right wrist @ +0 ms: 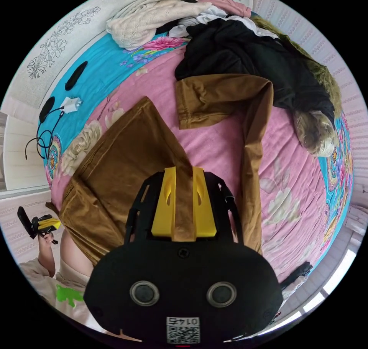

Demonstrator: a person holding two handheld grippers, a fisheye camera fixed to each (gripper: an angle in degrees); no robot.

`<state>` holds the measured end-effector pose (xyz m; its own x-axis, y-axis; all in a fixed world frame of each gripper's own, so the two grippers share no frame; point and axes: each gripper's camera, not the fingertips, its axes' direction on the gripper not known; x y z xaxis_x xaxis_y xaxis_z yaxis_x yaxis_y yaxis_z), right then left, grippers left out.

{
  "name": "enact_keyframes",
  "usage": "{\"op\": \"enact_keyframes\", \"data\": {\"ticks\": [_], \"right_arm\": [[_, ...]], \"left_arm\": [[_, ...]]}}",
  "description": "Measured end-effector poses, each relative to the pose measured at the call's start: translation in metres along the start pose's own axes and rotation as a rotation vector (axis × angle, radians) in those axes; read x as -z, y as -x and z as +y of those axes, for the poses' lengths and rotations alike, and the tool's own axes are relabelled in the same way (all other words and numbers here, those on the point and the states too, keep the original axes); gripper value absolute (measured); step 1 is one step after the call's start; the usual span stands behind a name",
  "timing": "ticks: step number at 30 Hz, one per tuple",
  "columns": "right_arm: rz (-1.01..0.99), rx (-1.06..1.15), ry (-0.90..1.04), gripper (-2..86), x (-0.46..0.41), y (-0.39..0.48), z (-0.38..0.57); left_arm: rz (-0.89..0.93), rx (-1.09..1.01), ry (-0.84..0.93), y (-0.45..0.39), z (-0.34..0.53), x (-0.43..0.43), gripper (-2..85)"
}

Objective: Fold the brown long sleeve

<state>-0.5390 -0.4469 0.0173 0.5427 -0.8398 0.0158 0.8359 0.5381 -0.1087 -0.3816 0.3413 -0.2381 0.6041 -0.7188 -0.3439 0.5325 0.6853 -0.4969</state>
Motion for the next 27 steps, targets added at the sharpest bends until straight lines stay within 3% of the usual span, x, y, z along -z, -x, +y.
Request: {"op": "enact_keyframes", "data": {"ticks": [3,7,10,15,18,27], "right_arm": [[-0.104,0.01,-0.117,6.7,0.024,-0.014,0.047],[-0.174,-0.008,-0.224,6.6,0.051,-0.038,0.147],[-0.225,-0.149,-0.264,6.4,0.057,-0.068,0.26],[-0.424,-0.595,-0.274,7.6,0.024,-0.111,0.472],[-0.442,-0.724,-0.243,9.0,-0.004,-0.11,0.549],[-0.464,-0.999,-0.349,7.6,-0.069,-0.16,0.652]], "left_arm": [[-0.09,-0.058,-0.113,-0.012,0.0,0.025,2.7],[-0.061,-0.181,-0.085,-0.036,-0.008,0.021,3.0],[0.019,-0.241,-0.011,-0.055,-0.002,0.0,0.8],[0.137,-0.259,0.108,-0.079,0.023,-0.034,-0.8],[0.182,-0.259,0.16,-0.093,0.036,-0.042,-1.0],[0.144,-0.319,0.153,-0.142,0.062,-0.024,-1.0]]}}
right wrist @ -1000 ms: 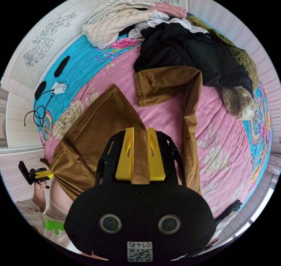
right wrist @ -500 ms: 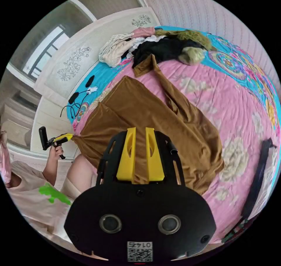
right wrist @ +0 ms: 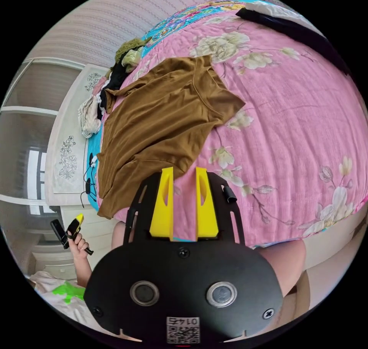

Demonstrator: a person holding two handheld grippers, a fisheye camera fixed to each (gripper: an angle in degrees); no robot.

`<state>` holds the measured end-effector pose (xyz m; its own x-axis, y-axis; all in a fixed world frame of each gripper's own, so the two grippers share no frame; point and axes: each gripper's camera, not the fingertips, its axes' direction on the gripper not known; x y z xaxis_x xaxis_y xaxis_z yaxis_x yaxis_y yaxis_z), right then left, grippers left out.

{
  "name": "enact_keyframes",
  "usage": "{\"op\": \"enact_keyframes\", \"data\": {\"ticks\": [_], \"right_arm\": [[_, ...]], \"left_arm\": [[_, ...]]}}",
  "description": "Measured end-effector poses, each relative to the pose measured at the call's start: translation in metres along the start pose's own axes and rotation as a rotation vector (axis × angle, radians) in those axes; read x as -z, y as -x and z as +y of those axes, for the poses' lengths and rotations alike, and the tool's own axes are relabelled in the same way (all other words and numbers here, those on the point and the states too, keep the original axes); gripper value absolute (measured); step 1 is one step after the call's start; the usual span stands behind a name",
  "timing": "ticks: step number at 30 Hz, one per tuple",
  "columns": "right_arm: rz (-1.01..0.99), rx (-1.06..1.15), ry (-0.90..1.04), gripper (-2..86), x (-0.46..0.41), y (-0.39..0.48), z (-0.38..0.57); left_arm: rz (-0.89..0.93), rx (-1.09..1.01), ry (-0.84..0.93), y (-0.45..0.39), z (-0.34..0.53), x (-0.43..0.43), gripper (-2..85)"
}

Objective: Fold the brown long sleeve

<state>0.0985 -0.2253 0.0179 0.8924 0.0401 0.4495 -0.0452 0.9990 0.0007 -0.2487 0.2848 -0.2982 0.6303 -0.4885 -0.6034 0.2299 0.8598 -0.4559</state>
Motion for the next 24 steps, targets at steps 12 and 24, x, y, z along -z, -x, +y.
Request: {"op": "enact_keyframes", "data": {"ticks": [12,24], "right_arm": [[-0.11,-0.012,0.032,0.5,0.077,-0.131,0.04],[-0.05,0.074,-0.049,6.5,0.122,-0.184,0.004]], "left_arm": [[-0.011,-0.054,0.017,-0.043,0.001,-0.02,-1.0],[0.015,-0.099,0.153,-0.063,-0.007,-0.075,-1.0]]}}
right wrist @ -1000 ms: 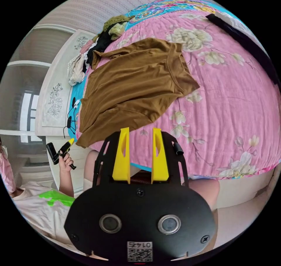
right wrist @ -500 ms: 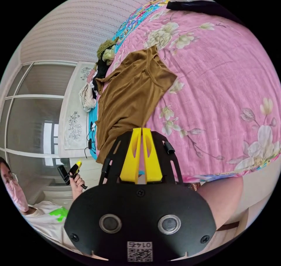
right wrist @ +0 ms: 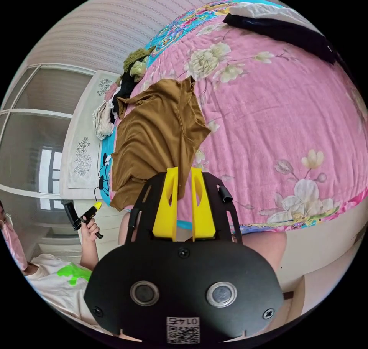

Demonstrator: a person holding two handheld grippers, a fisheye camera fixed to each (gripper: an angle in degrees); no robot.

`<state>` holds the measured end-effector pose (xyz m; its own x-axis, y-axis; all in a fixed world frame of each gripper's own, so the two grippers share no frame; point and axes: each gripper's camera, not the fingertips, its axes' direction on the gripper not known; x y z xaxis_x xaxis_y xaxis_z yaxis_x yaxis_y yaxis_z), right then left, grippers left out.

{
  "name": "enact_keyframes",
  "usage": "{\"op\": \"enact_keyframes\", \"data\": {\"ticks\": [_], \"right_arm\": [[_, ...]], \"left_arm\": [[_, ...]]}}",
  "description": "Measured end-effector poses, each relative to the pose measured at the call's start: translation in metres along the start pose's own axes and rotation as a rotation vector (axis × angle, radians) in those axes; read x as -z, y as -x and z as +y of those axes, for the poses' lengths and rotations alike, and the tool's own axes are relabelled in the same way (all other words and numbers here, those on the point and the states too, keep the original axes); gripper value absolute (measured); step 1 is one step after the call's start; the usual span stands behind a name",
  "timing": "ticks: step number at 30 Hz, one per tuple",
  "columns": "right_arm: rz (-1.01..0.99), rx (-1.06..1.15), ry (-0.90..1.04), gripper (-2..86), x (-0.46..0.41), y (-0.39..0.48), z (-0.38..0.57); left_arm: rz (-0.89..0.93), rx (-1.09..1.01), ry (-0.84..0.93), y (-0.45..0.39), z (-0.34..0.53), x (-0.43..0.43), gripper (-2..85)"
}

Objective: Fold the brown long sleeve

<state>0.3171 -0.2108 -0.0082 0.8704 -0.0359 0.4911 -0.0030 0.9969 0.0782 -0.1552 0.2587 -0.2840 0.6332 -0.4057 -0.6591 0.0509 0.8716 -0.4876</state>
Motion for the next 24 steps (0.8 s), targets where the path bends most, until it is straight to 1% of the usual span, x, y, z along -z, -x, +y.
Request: {"op": "enact_keyframes", "data": {"ticks": [3,9,11,13,14,15,17,19,22,24], "right_arm": [[0.009,0.063,-0.017,7.1,0.002,-0.003,-0.038],[0.204,0.125,0.046,10.7,-0.03,-0.003,-0.12],[0.207,0.145,0.059,10.8,-0.042,-0.003,-0.135],[0.221,0.169,0.137,8.9,-0.058,-0.001,-0.144],[0.307,0.163,0.197,6.0,-0.067,-0.001,-0.148],[0.358,0.203,0.198,3.8,-0.069,0.001,-0.149],[0.392,0.214,0.164,2.2,-0.063,0.001,-0.153],[0.403,0.216,0.121,1.7,-0.051,-0.001,-0.158],[0.371,0.173,0.106,1.8,-0.04,-0.014,-0.166],[0.285,0.133,0.192,3.3,-0.049,-0.026,-0.167]], "left_arm": [[-0.021,-0.006,0.028,-0.003,-0.005,-0.014,-1.0],[-0.204,-0.095,0.043,-0.024,-0.025,-0.041,-0.6],[-0.243,-0.139,0.05,-0.033,-0.034,-0.05,-0.3],[-0.285,-0.167,0.053,-0.037,-0.041,-0.056,-0.2],[-0.309,-0.187,0.063,-0.039,-0.045,-0.06,-0.1],[-0.32,-0.195,0.071,-0.04,-0.047,-0.062,-0.1],[-0.34,-0.216,0.096,-0.04,-0.056,-0.069,0.0],[-0.338,-0.223,0.099,-0.039,-0.06,-0.072,0.0],[-0.347,-0.224,0.118,-0.035,-0.066,-0.078,0.1],[-0.342,-0.216,0.136,-0.033,-0.068,-0.081,0.2]]}}
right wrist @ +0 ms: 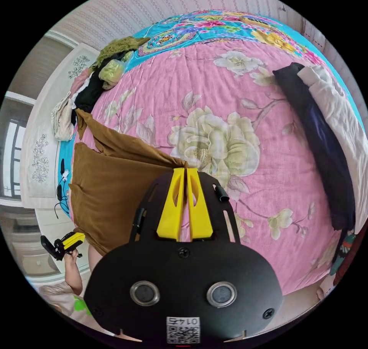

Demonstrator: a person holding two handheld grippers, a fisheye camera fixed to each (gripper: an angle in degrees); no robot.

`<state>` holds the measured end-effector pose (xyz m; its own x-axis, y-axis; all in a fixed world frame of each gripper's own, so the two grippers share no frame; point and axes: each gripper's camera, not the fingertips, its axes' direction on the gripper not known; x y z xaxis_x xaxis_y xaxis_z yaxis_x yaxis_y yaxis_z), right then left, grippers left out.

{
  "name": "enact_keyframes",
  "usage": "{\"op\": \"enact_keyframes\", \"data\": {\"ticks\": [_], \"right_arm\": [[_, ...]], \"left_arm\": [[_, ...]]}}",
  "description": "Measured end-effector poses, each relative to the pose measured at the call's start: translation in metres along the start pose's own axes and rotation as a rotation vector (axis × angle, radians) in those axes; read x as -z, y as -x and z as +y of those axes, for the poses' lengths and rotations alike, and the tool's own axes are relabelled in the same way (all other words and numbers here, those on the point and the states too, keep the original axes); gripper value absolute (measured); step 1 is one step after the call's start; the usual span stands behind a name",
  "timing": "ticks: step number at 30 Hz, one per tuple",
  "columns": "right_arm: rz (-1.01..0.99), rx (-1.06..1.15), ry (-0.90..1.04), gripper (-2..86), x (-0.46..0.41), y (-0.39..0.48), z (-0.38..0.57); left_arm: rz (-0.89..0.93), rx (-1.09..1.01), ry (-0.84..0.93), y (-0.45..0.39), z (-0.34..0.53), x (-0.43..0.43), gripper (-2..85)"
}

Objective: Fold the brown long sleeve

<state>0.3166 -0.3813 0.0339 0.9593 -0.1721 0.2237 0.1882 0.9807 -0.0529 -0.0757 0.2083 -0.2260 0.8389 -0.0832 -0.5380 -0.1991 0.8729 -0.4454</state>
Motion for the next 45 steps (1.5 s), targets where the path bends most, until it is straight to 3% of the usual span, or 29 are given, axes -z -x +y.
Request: {"op": "enact_keyframes", "data": {"ticks": [6,10,14,17,22,25,32,38,40,42,45], "right_arm": [[-0.114,0.017,-0.11,8.0,0.014,-0.003,0.054],[-0.289,0.107,-0.019,9.0,0.003,0.027,0.124],[-0.278,0.007,-0.01,11.6,-0.019,0.049,0.21],[-0.296,-0.038,0.026,13.6,-0.042,0.061,0.234],[-0.178,-0.009,-0.002,14.4,-0.062,0.096,0.236],[0.061,0.013,0.023,10.0,-0.074,0.115,0.24],[-0.045,-0.026,0.094,7.1,-0.084,0.128,0.282],[0.031,0.096,-0.084,8.2,-0.086,0.188,0.289],[0.087,0.121,-0.042,4.0,-0.101,0.205,0.287],[0.243,0.079,0.127,1.2,-0.132,0.209,0.292],[0.166,0.021,0.099,0.7,-0.133,0.209,0.311]], "left_arm": [[0.006,0.001,0.051,0.005,0.019,0.01,2.2],[0.021,0.037,0.089,0.007,0.045,0.019,5.2],[-0.027,0.198,0.068,0.035,0.084,0.039,5.5],[0.055,0.358,0.018,0.065,0.115,0.056,5.0],[0.076,0.444,-0.056,0.083,0.139,0.081,3.6],[0.091,0.447,-0.079,0.086,0.145,0.09,2.6],[0.104,0.416,-0.099,0.088,0.155,0.109,1.4],[0.051,0.402,-0.114,0.097,0.158,0.13,1.9],[-0.005,0.423,-0.089,0.105,0.162,0.132,2.6],[-0.056,0.449,-0.068,0.116,0.17,0.134,3.4],[-0.056,0.488,-0.056,0.138,0.182,0.135,4.3]]}}
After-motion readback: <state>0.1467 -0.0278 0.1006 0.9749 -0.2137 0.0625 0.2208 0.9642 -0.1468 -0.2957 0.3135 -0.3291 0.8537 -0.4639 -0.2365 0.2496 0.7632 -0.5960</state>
